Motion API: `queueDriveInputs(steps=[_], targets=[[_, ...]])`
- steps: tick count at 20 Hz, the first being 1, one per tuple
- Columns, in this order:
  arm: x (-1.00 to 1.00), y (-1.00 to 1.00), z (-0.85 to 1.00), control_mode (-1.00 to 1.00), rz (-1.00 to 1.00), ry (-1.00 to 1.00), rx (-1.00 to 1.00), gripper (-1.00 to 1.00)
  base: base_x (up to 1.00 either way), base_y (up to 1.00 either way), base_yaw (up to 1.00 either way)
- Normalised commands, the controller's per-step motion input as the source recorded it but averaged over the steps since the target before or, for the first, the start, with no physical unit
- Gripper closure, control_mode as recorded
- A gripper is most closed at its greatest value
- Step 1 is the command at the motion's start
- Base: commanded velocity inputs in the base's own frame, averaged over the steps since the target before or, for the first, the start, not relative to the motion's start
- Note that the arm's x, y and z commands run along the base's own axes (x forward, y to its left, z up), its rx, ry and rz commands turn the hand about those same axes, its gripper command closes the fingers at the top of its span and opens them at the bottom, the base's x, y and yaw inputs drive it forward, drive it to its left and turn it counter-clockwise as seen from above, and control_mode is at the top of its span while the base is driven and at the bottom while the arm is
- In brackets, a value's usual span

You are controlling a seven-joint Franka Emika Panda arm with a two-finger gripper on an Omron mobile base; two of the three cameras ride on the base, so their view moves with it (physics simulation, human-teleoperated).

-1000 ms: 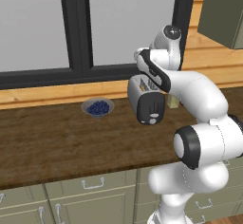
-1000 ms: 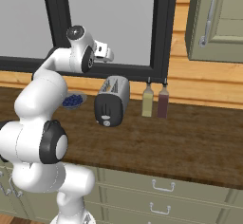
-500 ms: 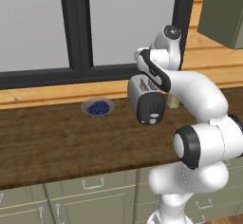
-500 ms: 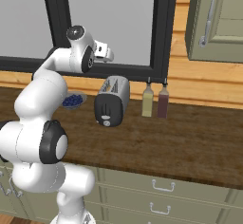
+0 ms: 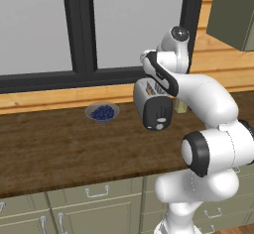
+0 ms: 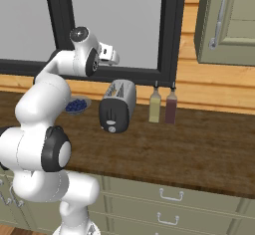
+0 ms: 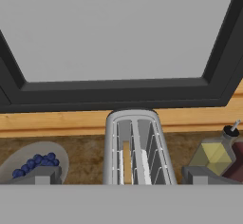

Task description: Start the toaster. Once the lever pops up, take the bread to the plate on the dining counter.

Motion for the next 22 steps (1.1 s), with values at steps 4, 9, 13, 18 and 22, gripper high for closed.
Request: queueDriveInputs(steps=[4,9,13,18,22], targets=[[0.00,0.00,0.00,-1.00,0.00,0.00,0.00,-1.00,0.00,0.00,0.00],[0.00,0.00,0.00,-1.00,0.00,0.00,0.00,-1.00,0.00,0.00,0.00],[0.00,0.00,0.00,-1.00,0.00,0.00,0.00,-1.00,0.00,0.00,0.00],[0.00,0.00,0.00,-1.00,0.00,0.00,0.00,-1.00,0.00,0.00,0.00],[0.00,0.00,0.00,-1.00,0.00,0.00,0.00,-1.00,0.00,0.00,0.00]])
